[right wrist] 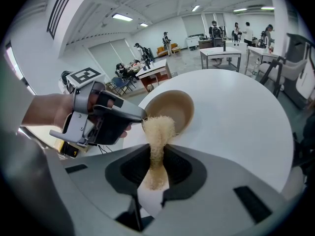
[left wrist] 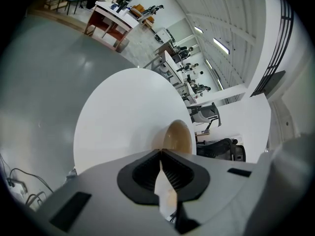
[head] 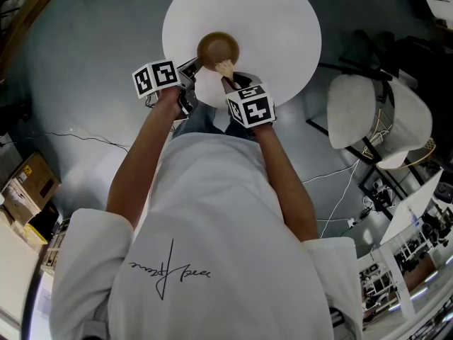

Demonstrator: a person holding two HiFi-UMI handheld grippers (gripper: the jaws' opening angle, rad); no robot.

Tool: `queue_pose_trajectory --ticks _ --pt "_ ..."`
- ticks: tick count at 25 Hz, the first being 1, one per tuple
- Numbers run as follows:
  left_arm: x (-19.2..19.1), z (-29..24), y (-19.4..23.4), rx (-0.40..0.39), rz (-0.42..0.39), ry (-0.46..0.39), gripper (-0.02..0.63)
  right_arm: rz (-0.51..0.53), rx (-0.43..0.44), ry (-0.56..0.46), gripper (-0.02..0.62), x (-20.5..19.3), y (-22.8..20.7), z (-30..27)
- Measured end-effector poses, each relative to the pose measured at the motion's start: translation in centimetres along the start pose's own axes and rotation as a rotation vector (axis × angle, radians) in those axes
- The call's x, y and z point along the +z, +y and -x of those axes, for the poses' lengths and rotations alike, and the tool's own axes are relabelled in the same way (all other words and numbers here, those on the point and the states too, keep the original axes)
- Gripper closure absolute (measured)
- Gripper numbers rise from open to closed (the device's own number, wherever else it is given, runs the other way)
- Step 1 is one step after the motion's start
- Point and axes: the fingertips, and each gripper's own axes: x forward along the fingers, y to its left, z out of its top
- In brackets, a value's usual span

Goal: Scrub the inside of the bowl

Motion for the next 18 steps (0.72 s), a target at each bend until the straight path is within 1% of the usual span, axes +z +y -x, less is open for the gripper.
queue_pose_trajectory --ticks 18 --pt "-0.1 0.3 0.2 -0.003 0.018 -0.001 0.588 0.018 0.023 0.017 0.512 -0.2 1.3 -0.6"
